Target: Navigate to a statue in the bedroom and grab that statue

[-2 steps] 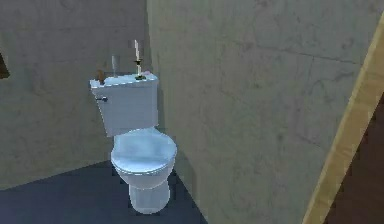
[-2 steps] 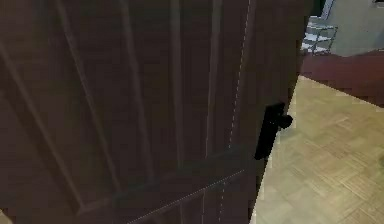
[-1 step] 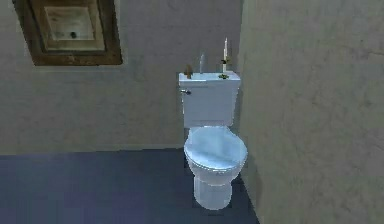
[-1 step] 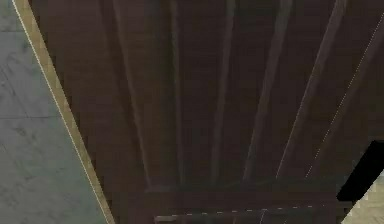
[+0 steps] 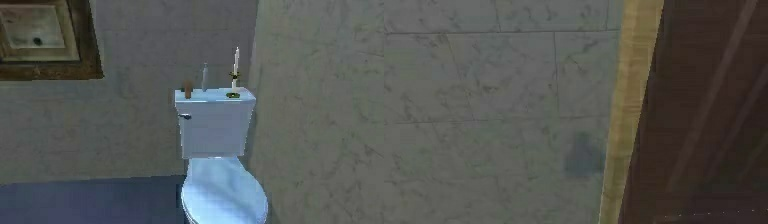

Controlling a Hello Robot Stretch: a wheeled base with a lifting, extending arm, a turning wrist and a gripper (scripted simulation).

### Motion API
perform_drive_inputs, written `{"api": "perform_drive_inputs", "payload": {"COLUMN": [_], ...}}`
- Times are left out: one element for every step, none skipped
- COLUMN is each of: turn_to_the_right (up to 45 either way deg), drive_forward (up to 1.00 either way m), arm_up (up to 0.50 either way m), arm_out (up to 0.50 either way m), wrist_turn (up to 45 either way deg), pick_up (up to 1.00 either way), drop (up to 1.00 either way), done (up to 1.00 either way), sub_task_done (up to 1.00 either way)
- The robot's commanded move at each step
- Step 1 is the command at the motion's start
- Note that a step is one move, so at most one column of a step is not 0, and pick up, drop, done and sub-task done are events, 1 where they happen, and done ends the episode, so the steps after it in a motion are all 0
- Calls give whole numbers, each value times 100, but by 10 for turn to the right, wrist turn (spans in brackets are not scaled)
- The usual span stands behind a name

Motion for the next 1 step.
{"api": "perform_drive_inputs", "payload": {"turn_to_the_right": [-450], "drive_forward": [0], "arm_up": [0], "arm_out": [0], "wrist_turn": [0], "pick_up": [0], "drop": [0], "done": [0], "sub_task_done": [0]}}
